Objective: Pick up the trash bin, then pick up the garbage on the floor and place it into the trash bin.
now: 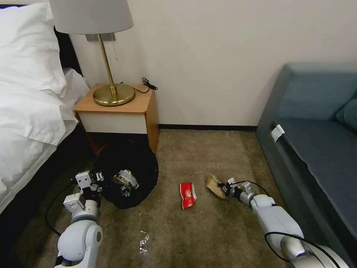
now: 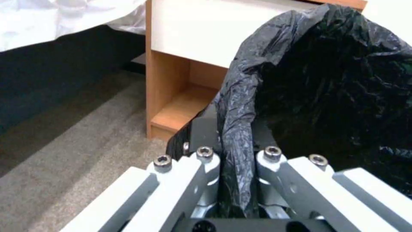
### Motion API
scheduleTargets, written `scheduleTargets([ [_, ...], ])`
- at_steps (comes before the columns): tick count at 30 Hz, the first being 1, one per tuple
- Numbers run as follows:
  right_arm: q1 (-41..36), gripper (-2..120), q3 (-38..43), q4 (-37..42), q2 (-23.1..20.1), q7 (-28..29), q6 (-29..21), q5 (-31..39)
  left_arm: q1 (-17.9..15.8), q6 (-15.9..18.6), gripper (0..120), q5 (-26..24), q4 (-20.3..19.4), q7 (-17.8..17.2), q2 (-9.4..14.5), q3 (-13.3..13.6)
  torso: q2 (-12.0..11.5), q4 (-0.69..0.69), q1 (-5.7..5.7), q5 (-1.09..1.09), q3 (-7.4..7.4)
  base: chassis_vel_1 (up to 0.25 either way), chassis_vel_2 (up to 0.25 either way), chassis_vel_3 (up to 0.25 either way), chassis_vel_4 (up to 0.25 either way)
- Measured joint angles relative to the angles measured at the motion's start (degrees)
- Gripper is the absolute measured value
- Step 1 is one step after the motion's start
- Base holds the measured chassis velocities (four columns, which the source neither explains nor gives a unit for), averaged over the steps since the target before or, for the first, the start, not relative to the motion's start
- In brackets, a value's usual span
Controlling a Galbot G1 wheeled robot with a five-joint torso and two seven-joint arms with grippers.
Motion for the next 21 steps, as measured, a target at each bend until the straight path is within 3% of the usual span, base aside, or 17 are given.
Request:
scheduleTargets([
  [6, -1.38, 0, -0.94, 7.36, -0.49, 2.31, 0.75, 4.7, -0.44, 0.0, 4, 0.0, 0.6, -0.08, -0.08, 0.22, 0.0, 0.0, 0.0, 0.0, 0.0, 0.0, 0.0, 0.0, 0.0],
  [12, -3.41, 0, -3.83, 24.18, -1.37, 9.91, 0.77, 14.4, -1.09, -0.03, 4, 0.07, 2.05, -0.15, -0.33, 0.83, 0.0, 0.01, 0.0, -0.02, 0.0, 0.0, 0.0, 0.0, 0.0],
  [13, -3.41, 0, -3.83, 24.18, -1.37, 9.91, 0.77, 14.4, -1.09, -0.03, 4, 0.07, 2.05, -0.15, -0.33, 0.83, 0.0, 0.01, 0.0, -0.02, 0.0, 0.0, 0.0, 0.0, 0.0],
  [14, -3.87, 0, -5.44, 29.37, -1.76, 12.14, 0.42, 16.26, -1.33, -0.05, 4, 0.12, 2.35, -0.16, -0.38, 0.99, 0.0, 0.01, 0.0, -0.01, 0.0, 0.0, 0.0, 0.0, 0.0],
  [15, -4.06, 0, -7.0, 34.12, -1.99, 14.08, 0.14, 17.13, -1.63, -0.05, 4, 0.23, 2.66, -0.19, -0.52, 1.17, 0.0, 0.0, 0.0, -0.01, 0.0, 0.0, 0.0, 0.0, 0.0],
  [18, -4.06, 0, -7.43, 35.37, -2.01, 14.54, 0.07, 17.27, -1.69, -0.05, 4, 0.25, 2.7, -0.19, -0.55, 1.2, 0.0, -0.01, 0.0, -0.01, 0.0, 0.0, 0.0, 0.0, 0.0],
  [20, -3.75, 0, -11.11, 44.43, -2.03, 17.88, -0.67, 18.25, -1.93, -0.06, 4, 0.34, 2.89, -0.18, -0.66, 1.48, 0.0, 0.01, 0.0, -0.02, 0.0, 0.0, 0.0, 0.0, 0.0],
  [21, -3.75, 0, -11.11, 44.43, -2.03, 17.88, -0.67, 18.25, -1.93, -0.06, 4, 0.34, 2.89, -0.18, -0.66, 1.48, 0.0, 0.01, 0.0, -0.02, 0.0, 0.0, 0.0, 0.0, 0.0],
])
